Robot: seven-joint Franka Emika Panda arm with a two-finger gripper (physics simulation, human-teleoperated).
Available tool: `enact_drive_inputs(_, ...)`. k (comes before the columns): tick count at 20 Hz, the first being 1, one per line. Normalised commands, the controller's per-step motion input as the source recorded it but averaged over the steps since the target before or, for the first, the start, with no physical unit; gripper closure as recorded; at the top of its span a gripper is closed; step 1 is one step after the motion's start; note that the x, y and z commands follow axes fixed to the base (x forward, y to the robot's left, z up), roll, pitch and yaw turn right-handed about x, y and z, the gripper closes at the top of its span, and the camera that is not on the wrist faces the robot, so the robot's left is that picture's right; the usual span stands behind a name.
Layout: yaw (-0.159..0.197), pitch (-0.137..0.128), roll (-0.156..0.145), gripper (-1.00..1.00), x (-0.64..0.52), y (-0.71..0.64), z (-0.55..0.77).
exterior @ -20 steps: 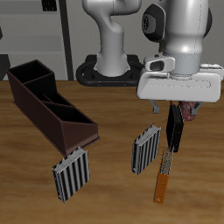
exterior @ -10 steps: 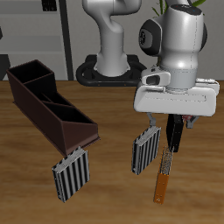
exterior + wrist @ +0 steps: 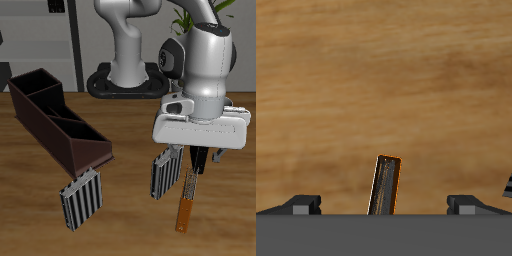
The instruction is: Place the orange book into the right desk caddy's front compartment
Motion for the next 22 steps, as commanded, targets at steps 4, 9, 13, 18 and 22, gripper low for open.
enact_drive_inputs(4, -0.023, 0.025, -0.015, -1.0, 0.16, -0.06, -0.32)
enact_drive_inputs(9, -0.024, 0.028, -0.007, -1.0, 0.04, -0.05, -0.27)
enact_drive_inputs(13, 0.005, 0.013, -0.005, -1.0, -0.01, -0.03, -0.25)
enact_drive_inputs(18, -0.019, 0.026, 0.012, -1.0, -0.05, 0.09, -0.21)
enact_drive_inputs(22, 0.0, 0.022, 0.011, -1.0, -0.01, 0.06, -0.22)
